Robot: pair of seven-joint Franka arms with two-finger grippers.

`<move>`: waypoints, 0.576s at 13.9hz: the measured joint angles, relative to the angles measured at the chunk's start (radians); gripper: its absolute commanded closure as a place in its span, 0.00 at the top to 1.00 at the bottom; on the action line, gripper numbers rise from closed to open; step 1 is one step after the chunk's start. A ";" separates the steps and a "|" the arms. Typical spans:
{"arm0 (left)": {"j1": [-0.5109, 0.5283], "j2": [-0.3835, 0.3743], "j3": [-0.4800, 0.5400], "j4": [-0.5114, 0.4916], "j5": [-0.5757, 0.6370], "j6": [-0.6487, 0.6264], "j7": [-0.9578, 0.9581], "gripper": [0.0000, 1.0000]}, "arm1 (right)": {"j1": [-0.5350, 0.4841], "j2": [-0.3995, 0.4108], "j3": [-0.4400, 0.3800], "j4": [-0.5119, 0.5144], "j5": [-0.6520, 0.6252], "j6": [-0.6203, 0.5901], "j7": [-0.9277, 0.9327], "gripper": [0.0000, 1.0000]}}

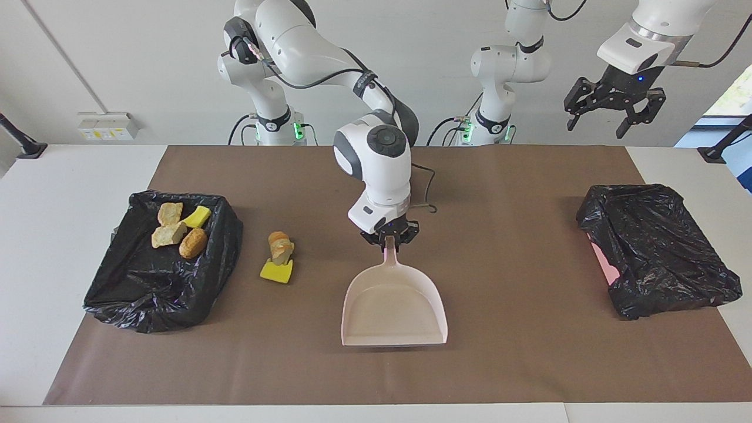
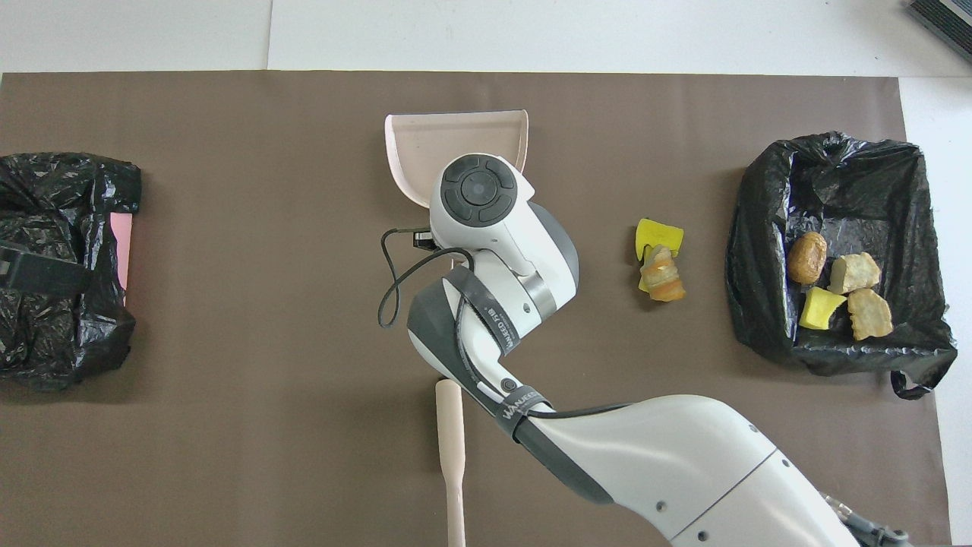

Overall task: Sweep and dump trash in bin
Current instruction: 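Set the dustpan down mid-table with the right gripper and release it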

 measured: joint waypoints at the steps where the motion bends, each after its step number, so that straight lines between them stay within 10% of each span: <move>1: 0.000 0.000 0.001 0.000 0.000 -0.001 0.000 1.00 | 0.011 0.011 0.000 0.000 0.008 0.007 0.017 0.00; 3: 0.000 -0.001 0.002 0.000 0.000 -0.012 -0.001 1.00 | 0.023 0.020 0.000 0.001 0.056 0.033 0.067 0.12; 4: 0.001 -0.001 0.002 0.000 0.000 -0.015 -0.001 1.00 | 0.024 0.019 0.000 0.002 0.070 0.034 0.080 0.34; 5: 0.003 -0.001 0.003 0.000 0.000 -0.016 -0.001 1.00 | 0.024 0.019 -0.001 0.004 0.074 0.034 0.084 0.82; 6: 0.006 -0.001 0.003 0.000 0.000 -0.016 -0.001 1.00 | 0.023 0.017 -0.002 0.006 0.075 0.033 0.085 1.00; 8: 0.010 -0.001 0.003 0.000 0.000 -0.016 -0.001 1.00 | 0.023 0.006 -0.003 0.002 0.075 0.027 0.085 1.00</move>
